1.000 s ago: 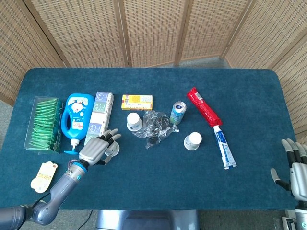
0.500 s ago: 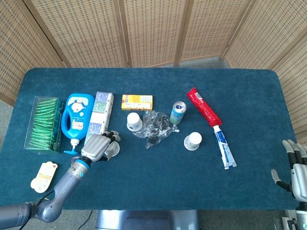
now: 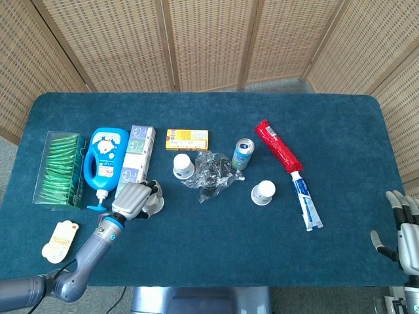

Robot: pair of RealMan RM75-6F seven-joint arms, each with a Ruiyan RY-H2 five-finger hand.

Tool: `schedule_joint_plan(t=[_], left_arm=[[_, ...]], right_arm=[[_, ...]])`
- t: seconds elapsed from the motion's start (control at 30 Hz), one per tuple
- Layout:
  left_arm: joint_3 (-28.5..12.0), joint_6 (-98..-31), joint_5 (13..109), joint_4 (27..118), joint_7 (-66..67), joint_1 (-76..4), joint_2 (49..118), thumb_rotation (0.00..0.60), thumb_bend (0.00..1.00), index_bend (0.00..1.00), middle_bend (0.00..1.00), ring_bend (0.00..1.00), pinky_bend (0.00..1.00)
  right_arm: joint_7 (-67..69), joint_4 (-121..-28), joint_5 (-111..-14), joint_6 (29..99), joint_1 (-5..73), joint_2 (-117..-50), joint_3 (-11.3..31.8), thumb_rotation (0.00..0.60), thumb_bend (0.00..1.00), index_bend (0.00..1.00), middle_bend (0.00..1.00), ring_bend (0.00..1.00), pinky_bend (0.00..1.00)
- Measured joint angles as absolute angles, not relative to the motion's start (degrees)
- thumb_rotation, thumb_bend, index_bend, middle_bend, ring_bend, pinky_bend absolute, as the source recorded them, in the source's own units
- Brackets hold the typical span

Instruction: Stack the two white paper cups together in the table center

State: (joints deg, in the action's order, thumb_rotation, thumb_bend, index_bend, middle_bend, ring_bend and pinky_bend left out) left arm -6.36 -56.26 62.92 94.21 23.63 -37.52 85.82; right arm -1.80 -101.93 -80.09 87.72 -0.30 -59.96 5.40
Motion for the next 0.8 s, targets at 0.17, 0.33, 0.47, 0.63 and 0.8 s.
schedule_joint_plan(t=[0.17, 0.33, 0.47, 0.63, 0.8], left_arm=[[-7.19, -55.97, 62.6, 94.59, 22.84, -38.1, 84.95, 0.6, 0.47, 0.41, 0.33, 0.39, 0.66], [-9.1, -56.05, 62.89, 95.74, 21.23, -38.84, 82.99, 0.6, 0.47, 0.41, 0.33, 0.39, 0.66], [-11.47, -55.98, 63.18, 96.53, 19.4, -39.86, 81.02, 0.6, 0.47, 0.41, 0.33, 0.39, 0.66], [-14.51, -55.36, 63.34, 96.67, 16.8, -41.81, 79.39, 0.6, 0.47, 0.41, 0.33, 0.39, 0.65], [-17.03, -53.66, 62.2, 94.8, 14.43, -44.43, 79.33, 0.6, 0.47, 0.41, 0.33, 0.38, 0.65]], right_arm=[[-1.83, -101.85, -79.92, 87.58, -0.24, -59.96, 5.53, 0.6, 0.38, 0.0, 0.0, 0.0, 0.0], [-1.73, -101.75, -79.68, 87.27, -0.13, -59.96, 5.65, 0.6, 0.38, 0.0, 0.0, 0.0, 0.0], [-1.63, -101.65, -79.56, 86.99, -0.06, -60.0, 5.64, 0.6, 0.38, 0.0, 0.0, 0.0, 0.0], [-1.58, -101.59, -79.36, 86.91, -0.08, -60.06, 5.67, 0.6, 0.38, 0.0, 0.0, 0.0, 0.0], [-1.48, -101.58, -79.22, 87.2, -0.39, -59.98, 5.63, 0.6, 0.37, 0.0, 0.0, 0.0, 0.0]])
